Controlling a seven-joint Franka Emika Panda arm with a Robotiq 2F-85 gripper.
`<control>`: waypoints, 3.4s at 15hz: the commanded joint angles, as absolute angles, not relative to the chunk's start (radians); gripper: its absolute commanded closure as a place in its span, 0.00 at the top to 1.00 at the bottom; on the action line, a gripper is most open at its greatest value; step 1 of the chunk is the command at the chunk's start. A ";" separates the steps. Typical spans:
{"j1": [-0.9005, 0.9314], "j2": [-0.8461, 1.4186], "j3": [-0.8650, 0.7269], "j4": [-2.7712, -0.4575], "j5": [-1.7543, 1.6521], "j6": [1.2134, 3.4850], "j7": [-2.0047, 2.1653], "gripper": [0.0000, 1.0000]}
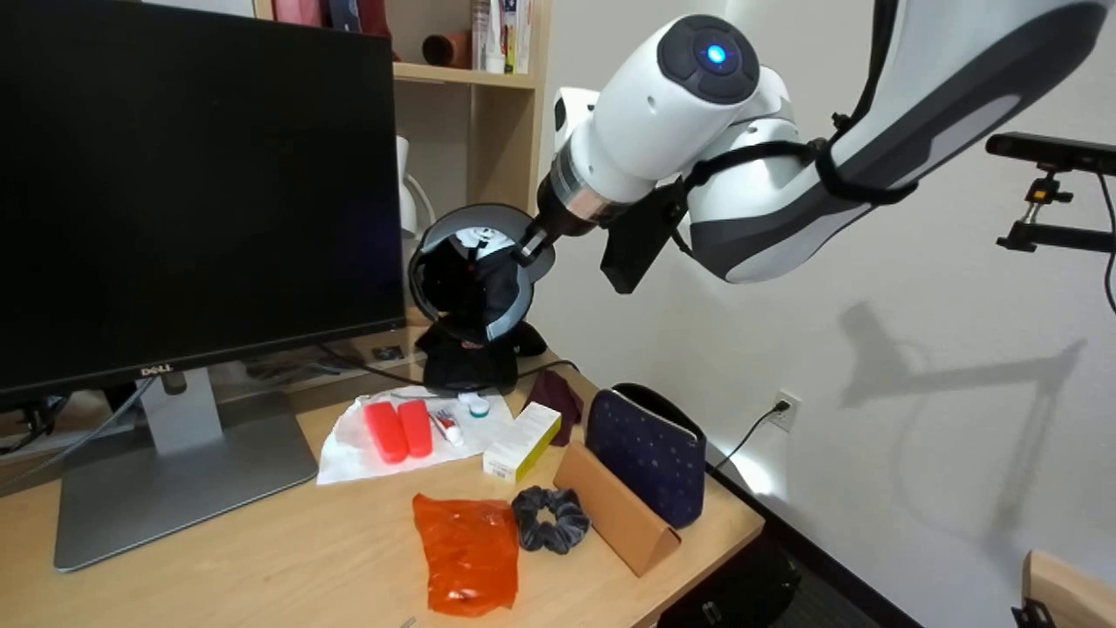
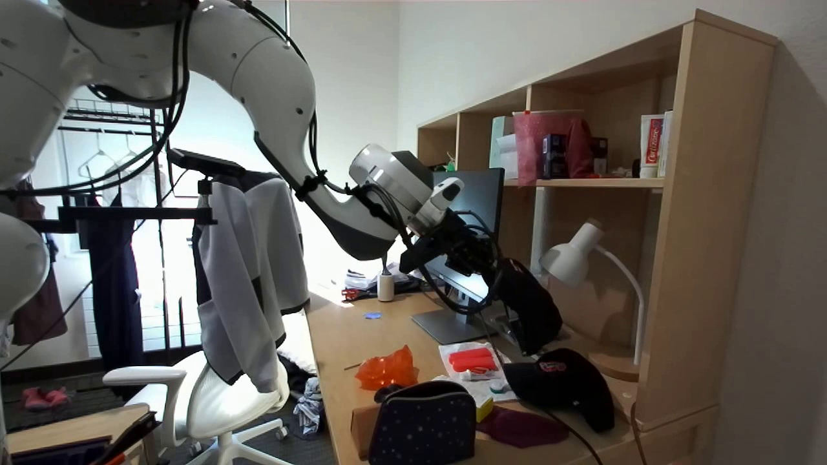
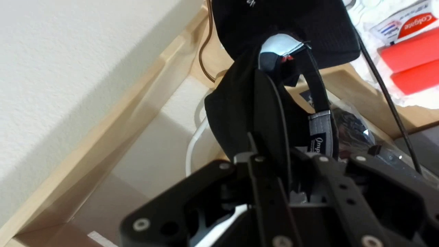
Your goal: Pick up a cap and place it in the middle of the desk
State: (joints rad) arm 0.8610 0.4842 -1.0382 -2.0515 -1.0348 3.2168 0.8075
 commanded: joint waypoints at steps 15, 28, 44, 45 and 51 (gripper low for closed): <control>0.546 -0.078 -0.454 -2.224 -0.941 2.521 0.577 0.09; 0.411 -0.013 -0.043 -2.107 -0.236 2.265 0.059 0.08; 0.318 0.173 0.208 -1.955 -0.229 2.280 -0.029 0.08; 0.317 0.197 0.222 -1.937 -0.206 2.275 -0.055 0.08; 0.302 0.346 0.264 -1.821 -0.062 2.189 -0.167 0.08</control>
State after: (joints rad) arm 0.3303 0.2712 0.2361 -1.9045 -0.1297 2.2656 -0.0890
